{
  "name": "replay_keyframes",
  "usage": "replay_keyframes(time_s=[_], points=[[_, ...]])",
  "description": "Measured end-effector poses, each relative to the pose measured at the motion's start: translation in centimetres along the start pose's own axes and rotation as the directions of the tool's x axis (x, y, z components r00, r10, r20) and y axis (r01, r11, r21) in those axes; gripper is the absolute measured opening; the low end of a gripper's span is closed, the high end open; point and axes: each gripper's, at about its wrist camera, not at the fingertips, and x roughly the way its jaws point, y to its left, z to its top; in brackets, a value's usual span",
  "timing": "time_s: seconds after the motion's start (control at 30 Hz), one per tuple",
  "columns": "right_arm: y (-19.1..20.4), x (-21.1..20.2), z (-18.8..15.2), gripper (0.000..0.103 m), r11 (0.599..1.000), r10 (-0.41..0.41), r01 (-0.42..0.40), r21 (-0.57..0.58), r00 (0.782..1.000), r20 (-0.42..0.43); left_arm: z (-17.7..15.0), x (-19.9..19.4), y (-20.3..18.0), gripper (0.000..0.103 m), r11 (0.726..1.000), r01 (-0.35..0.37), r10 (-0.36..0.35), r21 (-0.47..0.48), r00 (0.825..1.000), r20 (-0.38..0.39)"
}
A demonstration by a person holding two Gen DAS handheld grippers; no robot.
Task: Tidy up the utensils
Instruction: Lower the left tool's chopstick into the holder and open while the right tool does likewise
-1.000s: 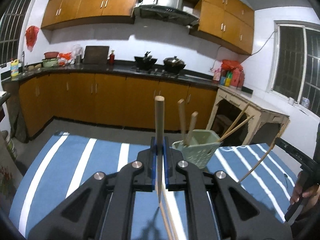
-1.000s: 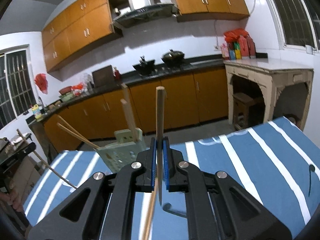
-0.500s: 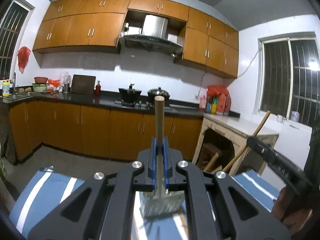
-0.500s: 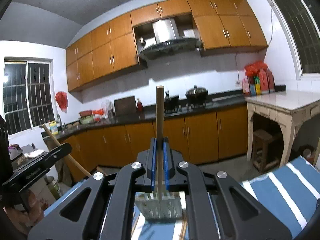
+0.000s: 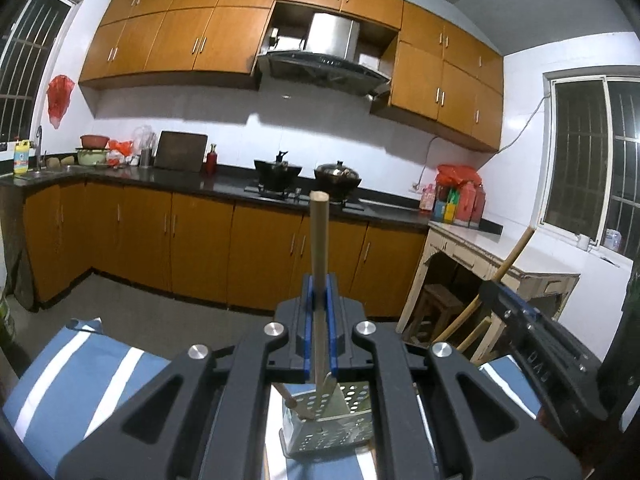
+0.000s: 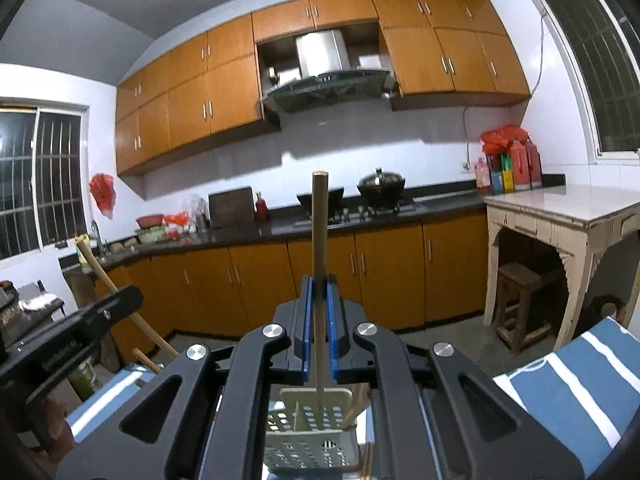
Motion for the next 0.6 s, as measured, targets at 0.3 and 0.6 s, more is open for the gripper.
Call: replay_keyframes(time_s=[0.3,0.6], points=[[-0.7,0.4,-0.7,0.009,1.0,-0.002,0.003,0.028,0.998,-0.057,-0.8,1.7,0.1,0.007,1.0,0.006,-0.006,0.005,0.999,-0.053],[-1.6,-2.9,0.2,0.026,0.999,-0.006,0.008,0.039,0.999,-0.038,-0.2,-0.6,0.7,0.01,1.0,-0.004,0.004,-0.011,0.999,-0.035]])
